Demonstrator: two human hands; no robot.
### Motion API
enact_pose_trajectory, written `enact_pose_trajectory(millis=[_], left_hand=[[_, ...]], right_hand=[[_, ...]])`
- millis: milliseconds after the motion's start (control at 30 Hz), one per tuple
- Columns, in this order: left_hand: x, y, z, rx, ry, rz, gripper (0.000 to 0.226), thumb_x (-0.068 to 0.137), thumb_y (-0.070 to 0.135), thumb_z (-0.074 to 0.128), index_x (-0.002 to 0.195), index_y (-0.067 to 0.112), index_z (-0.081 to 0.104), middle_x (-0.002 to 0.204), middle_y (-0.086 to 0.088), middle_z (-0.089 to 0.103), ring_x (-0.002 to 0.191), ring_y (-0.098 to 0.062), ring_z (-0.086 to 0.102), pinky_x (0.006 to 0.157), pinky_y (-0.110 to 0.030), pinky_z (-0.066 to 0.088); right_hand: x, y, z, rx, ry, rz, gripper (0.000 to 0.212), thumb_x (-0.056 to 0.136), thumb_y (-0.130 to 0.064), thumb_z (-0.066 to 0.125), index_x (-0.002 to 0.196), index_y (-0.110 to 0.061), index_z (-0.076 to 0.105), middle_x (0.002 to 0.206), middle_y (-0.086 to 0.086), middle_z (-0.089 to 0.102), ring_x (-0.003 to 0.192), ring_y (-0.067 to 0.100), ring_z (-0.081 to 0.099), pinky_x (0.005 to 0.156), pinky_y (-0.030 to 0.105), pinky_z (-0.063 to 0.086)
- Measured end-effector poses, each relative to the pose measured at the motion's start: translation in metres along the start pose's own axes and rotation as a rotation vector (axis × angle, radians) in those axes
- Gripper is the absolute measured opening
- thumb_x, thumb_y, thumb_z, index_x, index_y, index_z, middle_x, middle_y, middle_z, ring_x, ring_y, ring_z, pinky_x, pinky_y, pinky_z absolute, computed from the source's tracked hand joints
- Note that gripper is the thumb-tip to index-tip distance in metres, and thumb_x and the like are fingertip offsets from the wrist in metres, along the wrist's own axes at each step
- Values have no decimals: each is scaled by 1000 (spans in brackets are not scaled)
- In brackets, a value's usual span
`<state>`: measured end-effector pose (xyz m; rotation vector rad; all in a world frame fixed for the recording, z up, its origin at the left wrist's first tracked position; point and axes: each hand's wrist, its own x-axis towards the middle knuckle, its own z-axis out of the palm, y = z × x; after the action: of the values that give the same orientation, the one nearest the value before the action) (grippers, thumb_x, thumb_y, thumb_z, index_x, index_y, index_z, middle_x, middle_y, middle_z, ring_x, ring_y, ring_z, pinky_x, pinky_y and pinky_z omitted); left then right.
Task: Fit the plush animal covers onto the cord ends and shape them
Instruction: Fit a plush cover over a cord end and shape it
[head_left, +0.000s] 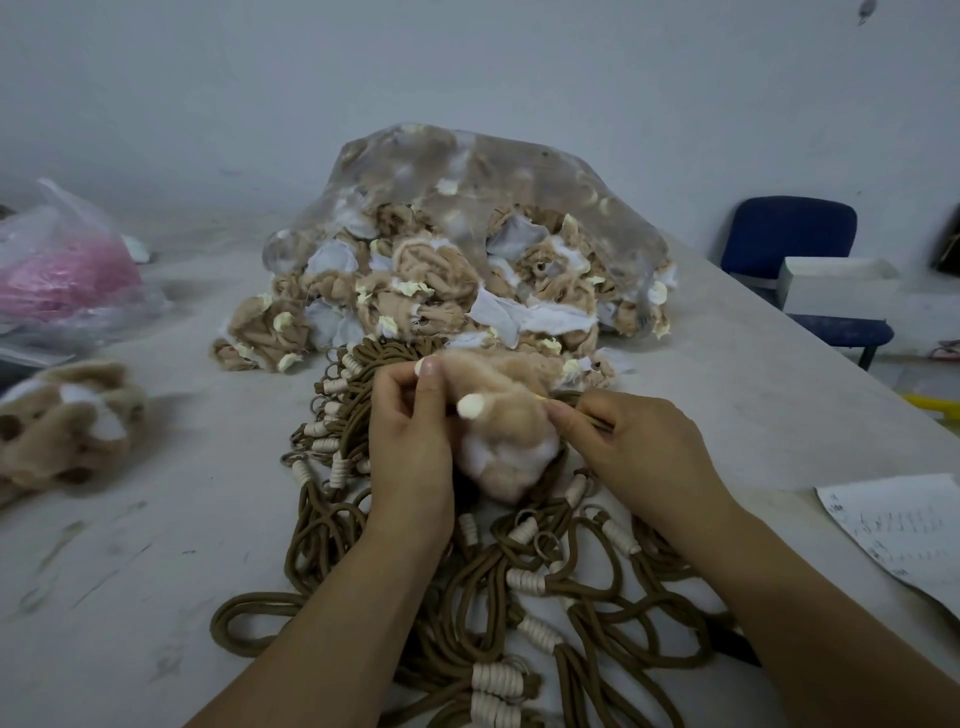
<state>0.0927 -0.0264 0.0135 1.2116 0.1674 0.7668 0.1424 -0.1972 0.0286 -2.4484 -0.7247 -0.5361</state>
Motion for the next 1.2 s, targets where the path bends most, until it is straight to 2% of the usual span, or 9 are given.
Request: enact_pose_trajectory(millis=[133,367,500,633,833,933,1000,1100,1200], left_hand=[[0,2,-1,123,6,105,12,89,48,53,80,42,57,84,14,65,83,-8,63,77,-35,54],[-1,5,1,105,-43,120,9,86,46,57,79,40,57,81,11,62,78,-9,60,70,-29,51],[1,5,-4,110,14,162,9,91,44,55,82,41,56,90,3,62,83,-13,60,74,-34,54],[-2,5,-2,142,-53,176,7,88,47,56,81,46,57,90,11,65,87,-11,63,73,-28,54],[-1,0,0,35,-44,41,10,85,47,58,77,42,59,81,13,65,82,-12,63,74,-35,56],[-2,2,1,45,-95,15,7,83,48,62,78,43,61,80,14,65,78,-7,64,68,-24,54],[-4,1,2,31,-162,-33,11,82,49,63,88,41,67,93,12,71,90,-9,68,75,-26,55],[-5,4,2,-60,-271,-140,35,79,55,65,103,32,75,112,-1,72,109,-18,67,88,-33,55],[-6,6,4,-204,-343,-242,43,79,48,70,112,20,73,121,-7,69,116,-21,64,89,-28,54]], right_hand=[[2,3,-4,-117,7,-24,63,79,-76,18,54,-22,37,48,-4,42,47,8,44,43,26,24],[4,6,-9,-172,28,-179,57,86,-71,27,54,-25,36,47,-7,38,43,6,38,40,22,19],[5,8,-5,-190,11,-154,61,83,-75,21,54,-24,36,47,-6,39,44,5,39,40,24,19],[4,8,-2,-198,23,-84,60,81,-75,19,55,-24,36,48,-6,41,46,5,41,41,26,23],[0,2,8,109,-13,2,55,77,-74,25,52,-25,34,48,-5,42,48,10,43,49,34,35],[1,0,7,110,-2,-35,53,77,-74,28,51,-27,34,47,-7,41,48,9,42,49,32,36],[2,3,4,52,-1,-77,54,76,-75,27,51,-27,34,47,-7,42,49,9,45,48,29,34],[3,9,1,16,-19,-110,56,76,-76,28,53,-25,37,49,-6,44,52,10,46,49,27,33],[4,16,0,76,-36,-96,57,80,-73,30,58,-23,45,54,-4,48,56,10,49,51,30,37]])
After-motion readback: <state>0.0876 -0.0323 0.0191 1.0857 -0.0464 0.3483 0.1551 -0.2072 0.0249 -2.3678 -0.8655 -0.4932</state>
